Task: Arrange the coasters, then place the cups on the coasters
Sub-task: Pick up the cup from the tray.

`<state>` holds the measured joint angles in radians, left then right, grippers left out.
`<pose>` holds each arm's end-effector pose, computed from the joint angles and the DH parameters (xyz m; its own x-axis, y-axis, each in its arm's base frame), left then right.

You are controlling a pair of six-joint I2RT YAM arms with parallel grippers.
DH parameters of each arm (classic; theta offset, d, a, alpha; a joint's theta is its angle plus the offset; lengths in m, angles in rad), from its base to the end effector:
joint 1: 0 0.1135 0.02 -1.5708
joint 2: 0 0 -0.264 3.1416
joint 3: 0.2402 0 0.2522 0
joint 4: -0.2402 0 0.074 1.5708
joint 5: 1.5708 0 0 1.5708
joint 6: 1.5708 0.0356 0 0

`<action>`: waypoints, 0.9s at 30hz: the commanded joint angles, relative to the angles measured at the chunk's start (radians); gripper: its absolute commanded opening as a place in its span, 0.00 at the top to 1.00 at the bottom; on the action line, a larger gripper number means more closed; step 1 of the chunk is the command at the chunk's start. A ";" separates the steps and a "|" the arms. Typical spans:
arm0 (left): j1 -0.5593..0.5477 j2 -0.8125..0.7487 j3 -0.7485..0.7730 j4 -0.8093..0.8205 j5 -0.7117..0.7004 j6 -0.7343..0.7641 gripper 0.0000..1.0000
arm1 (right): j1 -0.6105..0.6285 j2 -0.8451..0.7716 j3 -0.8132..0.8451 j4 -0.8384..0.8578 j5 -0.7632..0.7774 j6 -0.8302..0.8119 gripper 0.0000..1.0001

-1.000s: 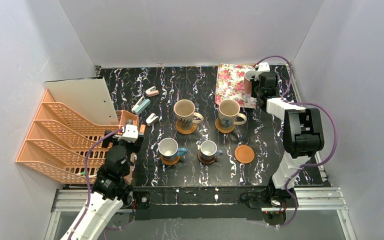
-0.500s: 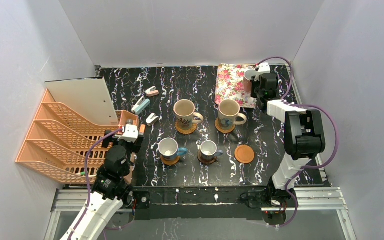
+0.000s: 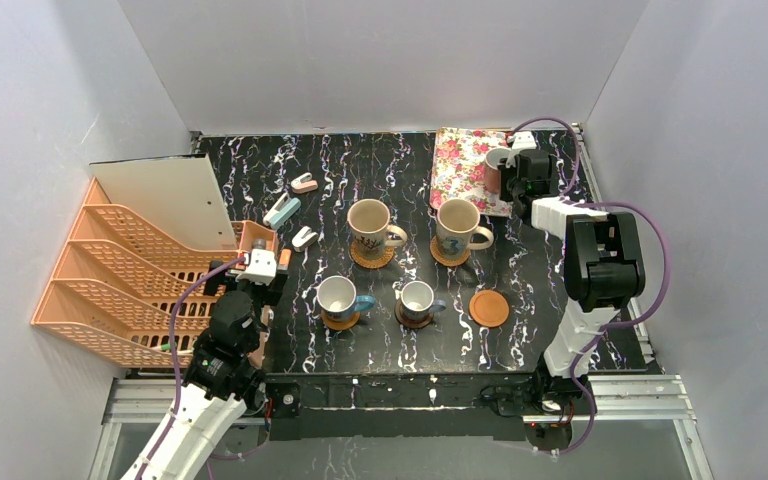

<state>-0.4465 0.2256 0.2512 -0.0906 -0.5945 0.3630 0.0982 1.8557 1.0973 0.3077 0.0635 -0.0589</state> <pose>0.1072 -0.0292 0.2321 -0.1067 0.3772 -0.9199 -0.1160 0.9142 0.3883 0.4101 0.0381 0.1942 -0.4303 -0.1014 -0.8970 -0.0664 0.9945 -0.0806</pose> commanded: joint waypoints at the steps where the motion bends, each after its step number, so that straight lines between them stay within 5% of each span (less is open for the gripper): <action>1: 0.005 -0.004 -0.009 0.009 -0.011 -0.005 0.02 | -0.009 -0.001 0.058 0.027 -0.014 -0.009 0.81; 4: 0.005 -0.003 -0.009 0.008 -0.012 -0.006 0.02 | -0.011 -0.008 0.058 0.027 -0.020 -0.009 0.65; 9: 0.005 -0.003 -0.009 0.008 -0.011 -0.006 0.02 | -0.011 -0.004 0.061 0.027 -0.019 -0.007 0.55; 27: 0.005 -0.002 -0.010 0.009 -0.007 -0.006 0.02 | -0.007 0.014 0.033 0.130 0.046 0.024 0.55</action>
<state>-0.4465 0.2256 0.2512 -0.0906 -0.5941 0.3630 0.0921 1.8584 1.1183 0.3279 0.0814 -0.0521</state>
